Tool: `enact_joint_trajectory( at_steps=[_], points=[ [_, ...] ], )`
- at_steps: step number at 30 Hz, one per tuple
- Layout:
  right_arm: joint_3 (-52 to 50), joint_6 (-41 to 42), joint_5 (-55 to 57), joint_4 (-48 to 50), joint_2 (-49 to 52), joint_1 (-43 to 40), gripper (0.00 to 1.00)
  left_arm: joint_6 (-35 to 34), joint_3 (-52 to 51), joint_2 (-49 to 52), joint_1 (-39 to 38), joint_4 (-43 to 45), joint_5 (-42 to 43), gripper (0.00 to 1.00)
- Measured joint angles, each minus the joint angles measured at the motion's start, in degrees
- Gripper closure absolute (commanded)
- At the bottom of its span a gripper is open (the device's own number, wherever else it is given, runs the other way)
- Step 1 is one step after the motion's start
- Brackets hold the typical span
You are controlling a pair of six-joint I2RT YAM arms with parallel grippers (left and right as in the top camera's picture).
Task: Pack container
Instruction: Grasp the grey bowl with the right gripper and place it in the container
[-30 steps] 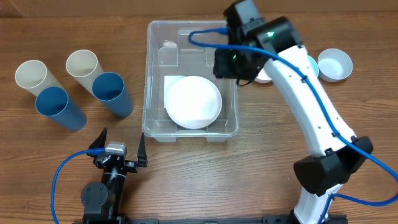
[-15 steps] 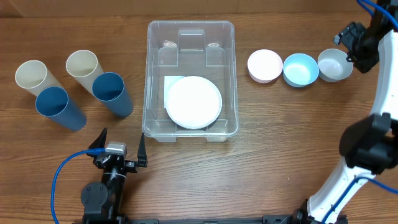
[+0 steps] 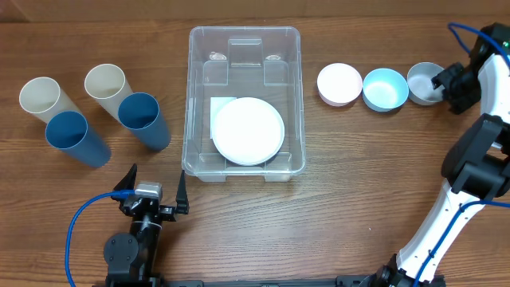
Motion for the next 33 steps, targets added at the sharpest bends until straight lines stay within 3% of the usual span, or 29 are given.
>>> enact_joint_trajectory(
  at_steps=[6, 7, 12, 16, 25, 27, 33],
  points=[
    [-5.3, 0.0, 0.2, 3.5, 0.5, 0.0, 0.92, 0.0, 0.0, 0.0, 0.0, 0.0, 0.0, 0.00],
    [-5.3, 0.3, 0.2, 3.5, 0.5, 0.0, 0.95, 0.0, 0.0, 0.0, 0.0, 0.0, 0.0, 0.00],
    [-4.7, 0.4, -0.3, 2.5, 0.5, 0.0, 0.96, 0.0, 0.0, 0.0, 0.0, 0.0, 0.0, 0.00],
    [2.5, -0.3, 0.0, -6.9, 0.9, 0.0, 0.96, 0.0, 0.0, 0.0, 0.0, 0.0, 0.0, 0.00],
    [39.1, -2.0, -5.0, -28.6, 1.0, 1.4, 0.96, 0.0, 0.0, 0.0, 0.0, 0.0, 0.0, 0.00],
    [46.1, -4.2, -11.5, -30.9, 1.0, 6.7, 0.96, 0.0, 0.0, 0.0, 0.0, 0.0, 0.0, 0.00],
    [47.1, -7.8, -15.1, -30.8, 1.0, 27.1, 0.96, 0.0, 0.0, 0.0, 0.0, 0.0, 0.0, 0.00]
  ],
)
